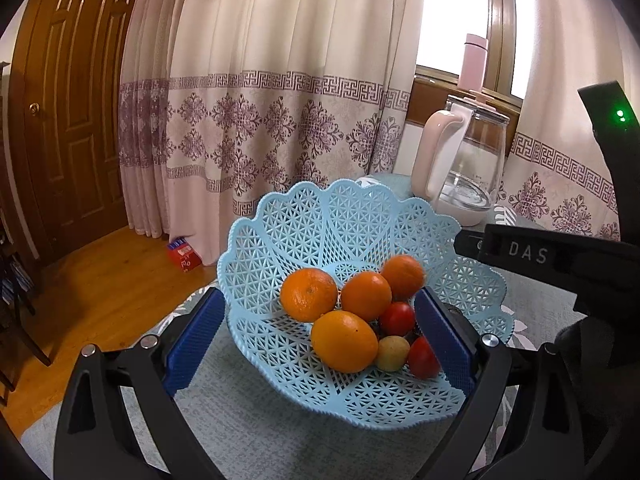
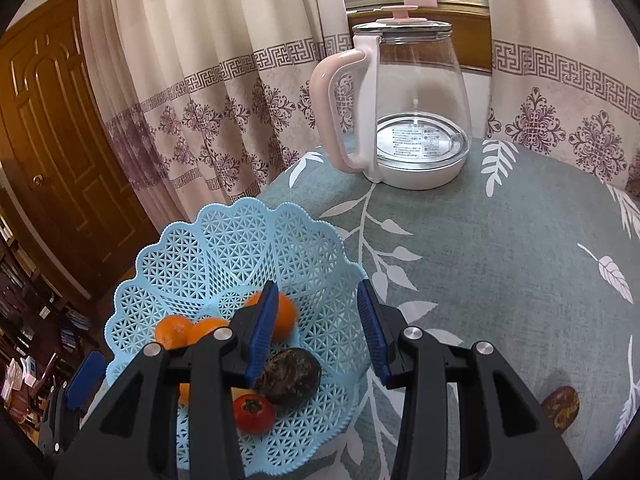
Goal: Organize fruits
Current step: 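Carry the orange into the basket with the right tool and release it, then move the open right tool to the brown fruit and grasp it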
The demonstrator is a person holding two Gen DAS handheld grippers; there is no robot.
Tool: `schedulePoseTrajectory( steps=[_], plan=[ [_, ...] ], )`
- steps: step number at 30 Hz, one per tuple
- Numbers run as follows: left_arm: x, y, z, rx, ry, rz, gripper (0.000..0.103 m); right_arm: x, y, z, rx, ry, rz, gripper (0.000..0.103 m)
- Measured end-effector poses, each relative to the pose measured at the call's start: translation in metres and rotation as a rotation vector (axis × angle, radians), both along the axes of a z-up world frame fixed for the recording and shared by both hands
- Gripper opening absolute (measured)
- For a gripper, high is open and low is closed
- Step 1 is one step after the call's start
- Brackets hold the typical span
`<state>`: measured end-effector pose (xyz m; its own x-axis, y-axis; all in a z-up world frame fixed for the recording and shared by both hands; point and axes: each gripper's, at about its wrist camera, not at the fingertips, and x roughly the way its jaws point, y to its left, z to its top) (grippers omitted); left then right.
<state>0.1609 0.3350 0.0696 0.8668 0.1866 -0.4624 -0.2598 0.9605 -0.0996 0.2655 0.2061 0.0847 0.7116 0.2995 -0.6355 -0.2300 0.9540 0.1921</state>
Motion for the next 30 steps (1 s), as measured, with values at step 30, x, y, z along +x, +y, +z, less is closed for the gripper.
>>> schedulePoseTrajectory(
  steps=[30],
  plan=[
    [-0.027, 0.002, 0.018, 0.055, -0.160, 0.093, 0.097, -0.067, -0.139, 0.000, 0.066, -0.010, -0.282, 0.051]
  ],
)
